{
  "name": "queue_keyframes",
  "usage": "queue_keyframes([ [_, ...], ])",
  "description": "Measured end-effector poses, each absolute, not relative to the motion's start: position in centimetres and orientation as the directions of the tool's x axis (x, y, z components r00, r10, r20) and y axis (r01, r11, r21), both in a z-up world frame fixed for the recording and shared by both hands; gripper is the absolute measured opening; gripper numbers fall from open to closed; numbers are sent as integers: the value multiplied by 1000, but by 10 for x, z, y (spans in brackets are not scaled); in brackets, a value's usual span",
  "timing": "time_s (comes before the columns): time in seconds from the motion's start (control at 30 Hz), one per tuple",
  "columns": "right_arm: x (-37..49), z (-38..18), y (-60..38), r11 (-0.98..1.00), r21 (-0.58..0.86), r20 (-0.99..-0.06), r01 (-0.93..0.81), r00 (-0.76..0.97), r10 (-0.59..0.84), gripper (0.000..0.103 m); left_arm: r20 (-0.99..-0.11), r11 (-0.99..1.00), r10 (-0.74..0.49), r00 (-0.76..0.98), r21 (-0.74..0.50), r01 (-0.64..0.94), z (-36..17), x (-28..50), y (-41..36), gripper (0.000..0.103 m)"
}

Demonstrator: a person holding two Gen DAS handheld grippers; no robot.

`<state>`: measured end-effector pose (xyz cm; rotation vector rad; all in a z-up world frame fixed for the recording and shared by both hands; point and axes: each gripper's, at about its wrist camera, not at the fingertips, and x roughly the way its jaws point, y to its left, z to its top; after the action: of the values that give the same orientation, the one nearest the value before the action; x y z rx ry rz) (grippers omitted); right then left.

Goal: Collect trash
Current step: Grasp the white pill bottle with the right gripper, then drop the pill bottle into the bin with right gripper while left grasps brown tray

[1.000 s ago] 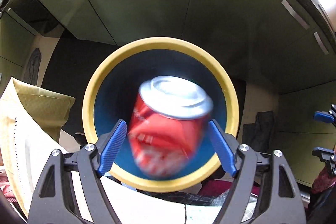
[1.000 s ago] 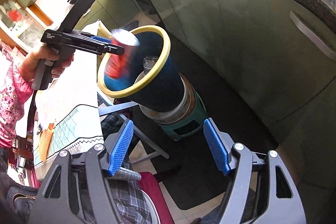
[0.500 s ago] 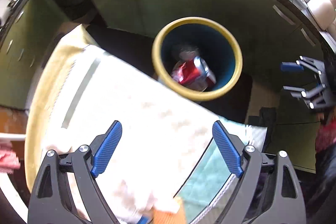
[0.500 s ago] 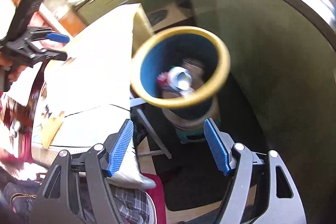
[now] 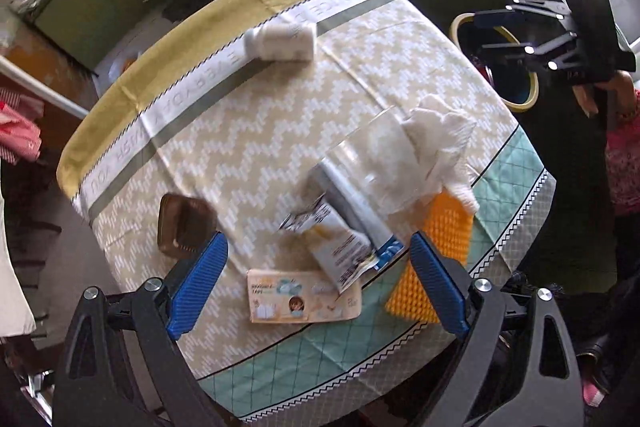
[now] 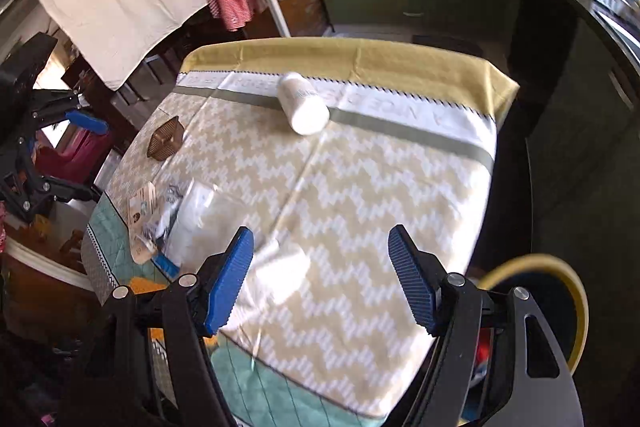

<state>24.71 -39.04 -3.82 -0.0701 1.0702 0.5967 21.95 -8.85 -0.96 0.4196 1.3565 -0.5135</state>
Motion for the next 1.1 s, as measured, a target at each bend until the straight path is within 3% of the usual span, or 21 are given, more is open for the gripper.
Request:
queue_keyframes([
  [0.17, 317, -41, -317, 801, 134, -880, -583, 302, 367, 70, -985, 855, -115, 130, -32, 518, -18, 225, -45, 87],
  [0.4, 393, -90, -251, 802, 57, -951, -595, 212, 225, 69, -986, 855, -117, 121, -38, 517, -30, 230, -25, 89],
  [0.47, 402, -101, -240, 798, 49, -960, -601, 192, 204, 69, -986, 855, -120, 120, -41, 517, -33, 231, -20, 89],
  [0.6, 411, -116, -227, 795, 45, -972, -605, 157, 175, 58, -986, 858, -122, 116, -46, 512, -37, 234, -12, 90],
  [0.77, 413, -129, -221, 799, 35, -979, -601, 139, 147, 56, -986, 864, -131, 104, -62, 500, -46, 237, -5, 90],
  [0.8, 414, -132, -221, 801, 33, -980, -597, 138, 143, 49, -986, 865, -131, 102, -63, 499, -48, 237, -4, 90],
  [1.1, 395, -120, -238, 842, 98, -966, -531, 153, 208, 48, -986, 849, -148, 81, -85, 522, -56, 246, -10, 90],
])
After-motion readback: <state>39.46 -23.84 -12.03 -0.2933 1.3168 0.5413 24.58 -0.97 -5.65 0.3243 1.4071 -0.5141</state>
